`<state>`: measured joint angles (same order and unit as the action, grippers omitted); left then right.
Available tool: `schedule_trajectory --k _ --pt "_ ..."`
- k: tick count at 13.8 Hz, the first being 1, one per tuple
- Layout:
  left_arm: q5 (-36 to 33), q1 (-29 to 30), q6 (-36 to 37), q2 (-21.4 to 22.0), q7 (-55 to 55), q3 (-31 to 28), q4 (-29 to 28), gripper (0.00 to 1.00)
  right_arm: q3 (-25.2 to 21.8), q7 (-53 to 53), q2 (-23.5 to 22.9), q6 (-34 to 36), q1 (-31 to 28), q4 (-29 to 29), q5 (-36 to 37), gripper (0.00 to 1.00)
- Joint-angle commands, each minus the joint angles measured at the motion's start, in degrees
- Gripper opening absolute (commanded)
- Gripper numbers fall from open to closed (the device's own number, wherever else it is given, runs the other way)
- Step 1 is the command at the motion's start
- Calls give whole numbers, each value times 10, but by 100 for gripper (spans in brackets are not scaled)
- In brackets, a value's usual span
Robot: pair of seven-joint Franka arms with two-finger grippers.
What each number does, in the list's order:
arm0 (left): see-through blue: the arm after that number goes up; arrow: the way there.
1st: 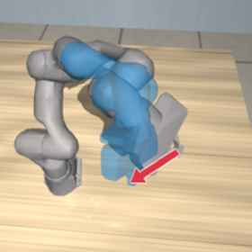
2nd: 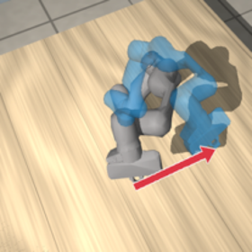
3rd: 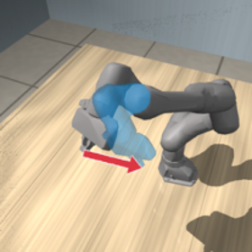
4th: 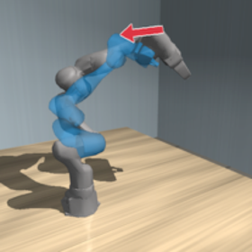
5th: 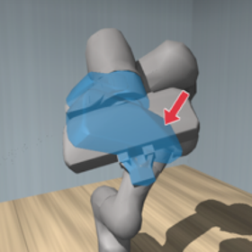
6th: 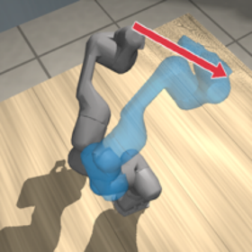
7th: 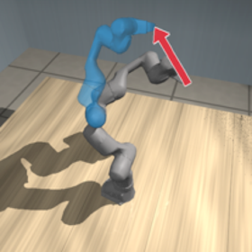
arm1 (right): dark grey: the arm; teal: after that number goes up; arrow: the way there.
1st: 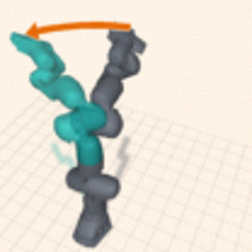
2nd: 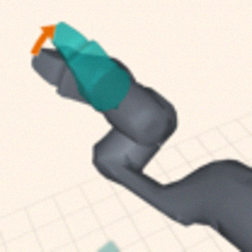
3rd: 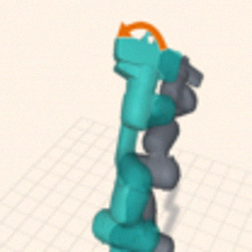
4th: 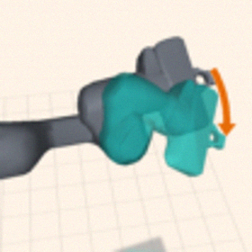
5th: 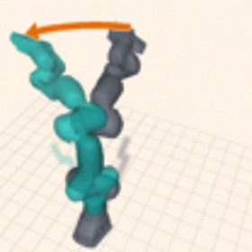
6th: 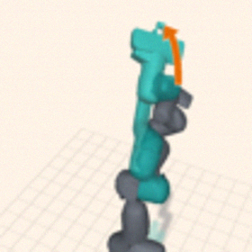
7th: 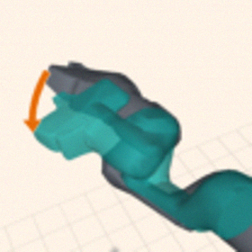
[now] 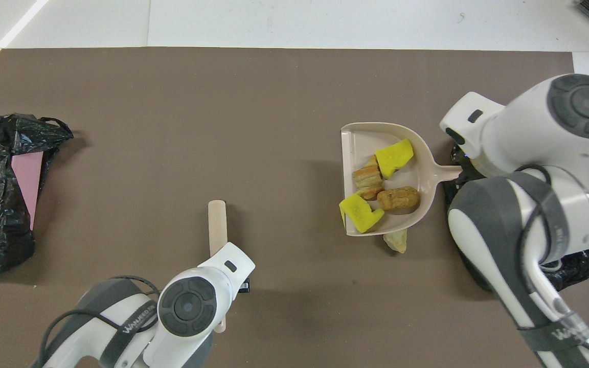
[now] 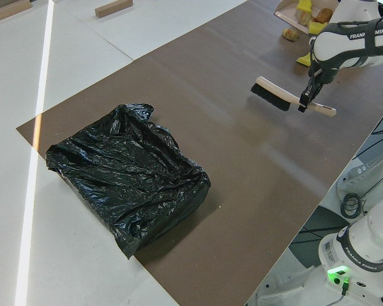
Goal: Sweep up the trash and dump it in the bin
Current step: 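Carry the loaded dustpan with the right gripper to the black bag, then tip the dustpan with the right gripper to dump trash into the bag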
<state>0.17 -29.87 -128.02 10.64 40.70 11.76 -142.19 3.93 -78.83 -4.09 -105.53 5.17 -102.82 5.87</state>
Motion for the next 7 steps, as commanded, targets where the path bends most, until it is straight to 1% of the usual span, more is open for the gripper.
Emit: schedule_trajectory --k 1,3,5,6,7 --pt "-3 -62 -26 19 80 -9 -32 0 8 -90 37 1 -83 -38 -24 0" --pt "32 -84 -35 17 89 -9 -46 0 7 -148 41 -3 -149 -47 -30 0" --pt "45 -92 -56 17 87 -9 -56 0 5 -199 57 -15 -210 -72 -30 0" --pt "45 -89 -57 15 79 -9 -54 25 5 -219 68 -39 -238 -92 -29 0" --pt "45 -85 -57 5 76 -9 -47 99 5 -240 79 -60 -261 -111 -29 0"
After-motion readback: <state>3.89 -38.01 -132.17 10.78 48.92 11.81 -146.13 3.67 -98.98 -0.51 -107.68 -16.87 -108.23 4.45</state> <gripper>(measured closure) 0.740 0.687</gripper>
